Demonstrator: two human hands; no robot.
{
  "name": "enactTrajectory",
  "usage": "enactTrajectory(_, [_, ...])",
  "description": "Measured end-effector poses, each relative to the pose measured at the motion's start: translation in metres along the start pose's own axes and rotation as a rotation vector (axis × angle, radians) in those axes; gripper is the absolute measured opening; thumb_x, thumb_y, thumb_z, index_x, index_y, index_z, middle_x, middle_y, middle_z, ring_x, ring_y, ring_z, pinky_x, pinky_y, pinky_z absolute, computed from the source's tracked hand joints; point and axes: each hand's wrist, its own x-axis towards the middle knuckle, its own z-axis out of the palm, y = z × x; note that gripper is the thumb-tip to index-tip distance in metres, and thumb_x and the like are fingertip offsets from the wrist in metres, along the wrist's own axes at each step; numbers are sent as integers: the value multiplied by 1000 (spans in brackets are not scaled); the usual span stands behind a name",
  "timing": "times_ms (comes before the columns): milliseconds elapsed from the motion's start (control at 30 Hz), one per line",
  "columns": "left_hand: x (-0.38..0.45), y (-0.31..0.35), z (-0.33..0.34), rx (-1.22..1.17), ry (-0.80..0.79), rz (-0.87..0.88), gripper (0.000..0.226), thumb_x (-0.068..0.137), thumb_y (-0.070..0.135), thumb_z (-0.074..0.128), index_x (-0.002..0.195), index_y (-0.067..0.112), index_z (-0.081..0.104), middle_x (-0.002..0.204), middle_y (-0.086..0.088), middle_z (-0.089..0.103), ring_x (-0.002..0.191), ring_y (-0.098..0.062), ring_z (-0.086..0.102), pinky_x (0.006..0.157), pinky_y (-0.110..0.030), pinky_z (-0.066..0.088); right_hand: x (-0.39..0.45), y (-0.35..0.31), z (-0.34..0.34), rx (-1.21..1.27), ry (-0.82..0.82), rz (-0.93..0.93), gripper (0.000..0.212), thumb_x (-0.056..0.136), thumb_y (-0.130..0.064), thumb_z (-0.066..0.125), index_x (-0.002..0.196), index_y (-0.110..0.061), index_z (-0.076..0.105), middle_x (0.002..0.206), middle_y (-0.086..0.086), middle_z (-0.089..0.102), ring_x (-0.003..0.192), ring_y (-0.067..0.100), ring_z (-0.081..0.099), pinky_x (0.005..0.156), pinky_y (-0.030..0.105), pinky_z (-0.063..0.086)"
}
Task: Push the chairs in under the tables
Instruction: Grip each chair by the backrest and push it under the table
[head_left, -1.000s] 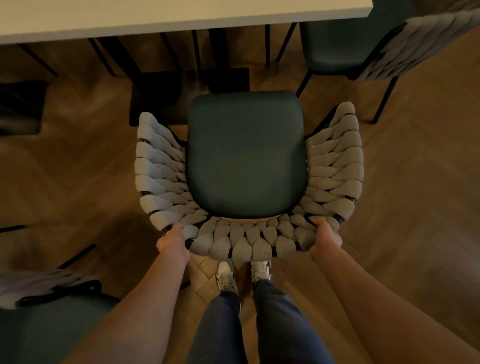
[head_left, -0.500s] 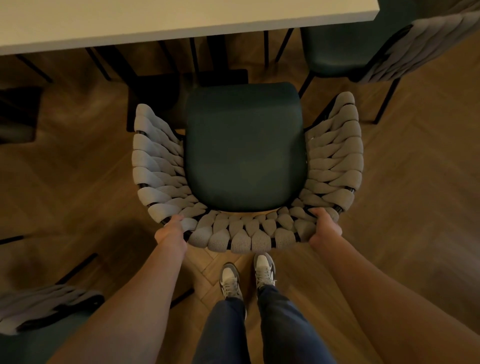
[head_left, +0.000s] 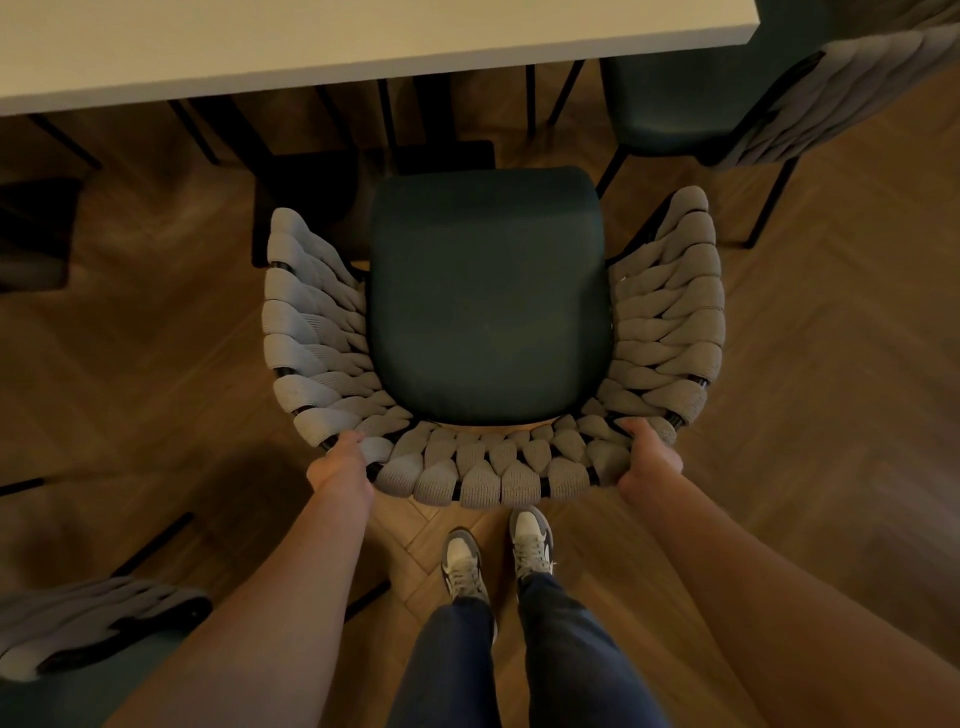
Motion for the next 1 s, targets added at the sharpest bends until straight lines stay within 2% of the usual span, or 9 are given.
enactTrajectory(100, [6, 6, 2, -101, -31, -42, 35, 99, 4, 50, 134, -1, 52, 143, -23, 48, 131, -34, 46, 46, -11, 43, 1, 1, 2, -2, -12, -7, 54, 84, -16, 74, 132, -10, 50, 115, 12, 60, 104, 31, 62, 87, 49, 55])
enactTrajectory(133, [8, 9, 2, -18, -18, -7, 38, 99, 2, 47, 137, -2, 49, 144, -23, 46, 132, -35, 44, 41, -8, 40, 1, 2, 4, -7, -16, -10, 54, 85, -16, 74, 133, -10, 49, 116, 12, 60, 104, 31, 61, 87, 48, 55])
enactTrajectory(167, [14, 10, 4, 39, -2, 10, 43, 98, 0, 47, 141, 1, 46, 144, -23, 47, 131, -35, 46, 44, -6, 42, 0, 2, 6, -16, -14, -10, 56, 85, -17, 74, 134, -10, 48, 118, 13, 59, 105, 31, 60, 88, 48, 54])
enactTrajectory(267, [20, 13, 5, 316, 116, 154, 68, 95, -4, 48, 154, 16, 21, 144, -17, 45, 128, -30, 49, 81, -15, 48, 0, -1, 14, -32, -7, -1, 60, 84, -17, 74, 136, -10, 46, 123, 13, 58, 111, 34, 60, 90, 50, 54])
enactTrajectory(400, [27, 12, 2, 472, 81, 206, 79, 93, -4, 53, 156, 21, 13, 146, -15, 43, 128, -27, 50, 77, -18, 44, 1, -3, 19, -25, 16, 14, 61, 83, -16, 76, 136, -11, 47, 120, 13, 59, 110, 32, 61, 93, 51, 54])
enactTrajectory(500, [28, 17, 4, 29, 24, 112, 61, 92, 7, 59, 148, 8, 34, 143, -16, 49, 127, -30, 52, 64, -19, 47, 1, -4, 18, -26, 15, 10, 61, 84, -16, 75, 137, -11, 45, 118, 12, 57, 107, 30, 59, 93, 48, 53])
enactTrajectory(633, [21, 17, -7, 91, 2, 31, 54, 89, 23, 70, 135, 6, 48, 137, -20, 51, 124, -35, 52, 99, -41, 50, -3, -4, 13, -21, -50, 6, 59, 86, -20, 74, 137, -11, 45, 113, 9, 56, 99, 28, 59, 84, 45, 53])
enactTrajectory(867, [15, 7, -32, 179, -194, 153, 68, 89, 35, 68, 144, 10, 38, 129, -15, 55, 105, -25, 59, 101, -43, 48, -7, 14, -6, -34, -128, -159, 61, 92, -44, 63, 142, -14, 44, 124, 8, 59, 99, 24, 63, 92, 45, 53])
enactTrajectory(1000, [2, -14, -55, 139, -266, 173, 45, 96, 35, 59, 135, 15, 50, 123, -9, 61, 103, -22, 63, 98, -43, 48, -12, 40, -25, 17, -171, -174, 53, 100, -50, 45, 143, -18, 45, 127, 7, 63, 110, 23, 63, 97, 44, 51])
